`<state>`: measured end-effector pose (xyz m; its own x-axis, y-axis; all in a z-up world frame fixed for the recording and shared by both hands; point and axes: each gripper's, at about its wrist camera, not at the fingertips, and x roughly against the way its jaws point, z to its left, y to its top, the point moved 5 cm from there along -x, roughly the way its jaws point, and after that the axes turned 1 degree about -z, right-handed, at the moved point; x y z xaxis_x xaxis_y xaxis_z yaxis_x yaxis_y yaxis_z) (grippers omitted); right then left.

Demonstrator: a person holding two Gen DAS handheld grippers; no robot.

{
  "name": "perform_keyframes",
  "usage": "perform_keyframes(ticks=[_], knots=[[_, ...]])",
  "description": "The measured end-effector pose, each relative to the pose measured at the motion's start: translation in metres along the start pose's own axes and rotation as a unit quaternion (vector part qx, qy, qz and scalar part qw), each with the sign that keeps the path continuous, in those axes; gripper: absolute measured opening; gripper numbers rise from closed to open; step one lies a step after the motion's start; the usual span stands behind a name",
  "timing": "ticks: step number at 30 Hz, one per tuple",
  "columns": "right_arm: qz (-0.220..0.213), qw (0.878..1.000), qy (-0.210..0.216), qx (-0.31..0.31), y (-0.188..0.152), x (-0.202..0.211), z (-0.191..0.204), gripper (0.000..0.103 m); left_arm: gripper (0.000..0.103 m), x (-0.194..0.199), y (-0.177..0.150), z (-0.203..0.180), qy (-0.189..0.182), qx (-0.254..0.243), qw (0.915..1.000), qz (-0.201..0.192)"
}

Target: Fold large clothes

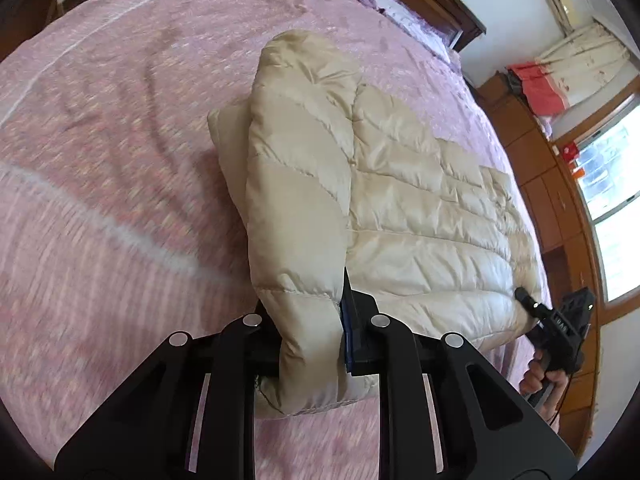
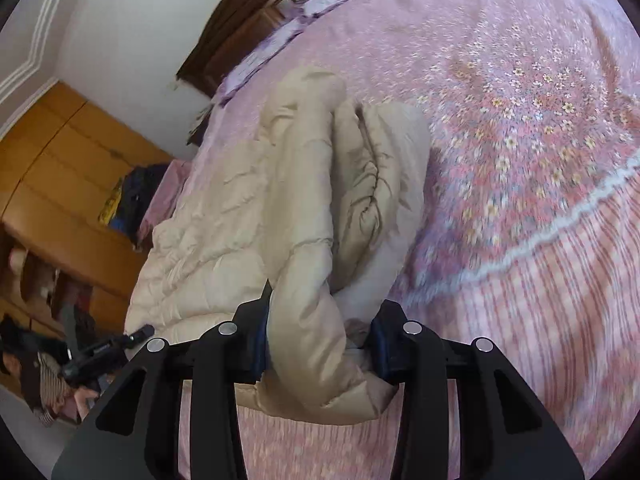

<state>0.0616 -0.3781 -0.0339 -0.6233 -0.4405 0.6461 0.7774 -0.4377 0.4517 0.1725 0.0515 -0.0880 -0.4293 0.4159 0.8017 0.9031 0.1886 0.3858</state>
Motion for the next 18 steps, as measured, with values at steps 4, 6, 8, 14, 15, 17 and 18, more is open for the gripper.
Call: perform_keyframes(ticks=[4, 6, 8, 14, 15, 17, 18], knots=[[0.018, 1.000, -0.002, 0.005, -0.030, 0.011, 0.003, 0.040, 0.028, 0.012, -0.025, 0.017, 0.008, 0.008, 0.9998, 0.018], [0.020, 1.000, -0.007, 0.000, -0.039, 0.016, 0.000, 0.040, 0.035, 0.014, -0.032, 0.021, 0.015, 0.000, 0.9998, 0.016], [0.017, 1.000, -0.014, 0.002, -0.044, 0.018, -0.002, 0.043, 0.043, 0.013, -0.033, 0.022, 0.026, -0.012, 0.9995, 0.009], [0.007, 0.998, -0.053, 0.018, -0.047, 0.022, -0.003, 0.063, 0.061, 0.038, -0.034, 0.016, 0.068, -0.051, 0.9963, -0.017], [0.000, 0.998, -0.056, 0.019, -0.045, 0.026, -0.002, 0.067, 0.063, 0.044, -0.033, 0.016, 0.075, -0.057, 0.9953, -0.024], [-0.011, 0.998, -0.060, 0.016, -0.041, 0.031, -0.007, 0.074, 0.064, 0.058, -0.031, 0.013, 0.094, -0.078, 0.9915, -0.044], [-0.021, 0.998, -0.062, 0.014, -0.039, 0.034, -0.009, 0.077, 0.065, 0.065, -0.029, 0.010, 0.108, -0.091, 0.9885, -0.056]])
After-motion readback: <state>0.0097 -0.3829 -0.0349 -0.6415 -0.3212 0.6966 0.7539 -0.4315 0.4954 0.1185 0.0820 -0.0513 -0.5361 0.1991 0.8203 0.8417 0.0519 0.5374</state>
